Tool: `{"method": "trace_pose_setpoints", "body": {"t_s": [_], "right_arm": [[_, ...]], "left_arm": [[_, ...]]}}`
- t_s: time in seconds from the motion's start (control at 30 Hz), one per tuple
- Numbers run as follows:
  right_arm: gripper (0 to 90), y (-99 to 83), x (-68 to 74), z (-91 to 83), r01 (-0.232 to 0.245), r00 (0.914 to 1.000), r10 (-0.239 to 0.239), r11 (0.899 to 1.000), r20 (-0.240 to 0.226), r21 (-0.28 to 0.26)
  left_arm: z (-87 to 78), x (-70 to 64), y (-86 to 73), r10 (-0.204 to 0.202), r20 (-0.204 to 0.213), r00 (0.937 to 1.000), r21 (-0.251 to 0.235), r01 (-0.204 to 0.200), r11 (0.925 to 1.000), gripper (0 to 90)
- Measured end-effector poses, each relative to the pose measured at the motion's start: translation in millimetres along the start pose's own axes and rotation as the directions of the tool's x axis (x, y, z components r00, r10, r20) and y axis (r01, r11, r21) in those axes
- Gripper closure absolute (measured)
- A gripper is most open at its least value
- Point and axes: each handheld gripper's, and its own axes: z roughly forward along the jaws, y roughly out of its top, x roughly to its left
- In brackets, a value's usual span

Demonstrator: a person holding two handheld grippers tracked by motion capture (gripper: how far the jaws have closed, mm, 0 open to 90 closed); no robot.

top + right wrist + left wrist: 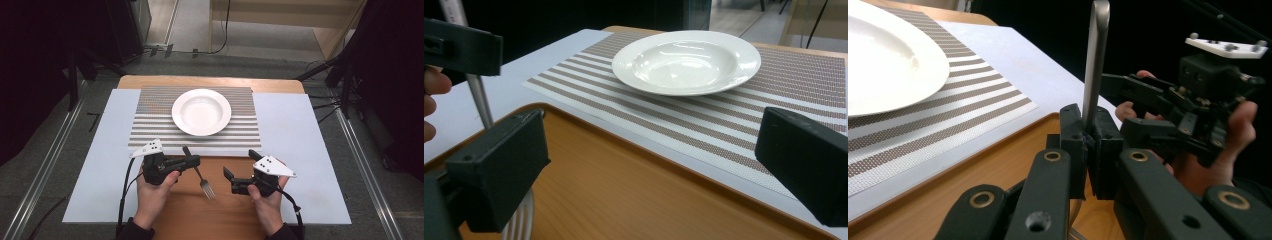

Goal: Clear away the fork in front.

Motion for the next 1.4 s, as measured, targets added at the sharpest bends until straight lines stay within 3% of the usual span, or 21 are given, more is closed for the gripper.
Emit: {"method": "trace_pose_setpoints", "body": {"t_s": [0.07,0.5,1.4], "right_arm": [[0.0,0.1,-2.9,-1.6,-0.001,0.9995,0.002,1.0,0.032,-0.003],[0.0,-3.1,-27.0,-13.0,-0.014,0.9986,0.014,1.0,0.052,-0.009],[0.0,-21.2,-71.8,-45.1,-0.016,0.9927,0.017,1.0,0.119,-0.013]], "left_arm": [[-1.7,0.3,-0.7,0.003,0.002,1.0,0.004,-0.003,1.0,86.0],[-14.1,3.4,-3.6,-0.007,0.002,1.0,0.017,0.006,0.9998,86.0],[-35.0,17.6,-13.2,-0.093,-0.002,0.9957,0.037,0.093,0.995,86.0]]}}
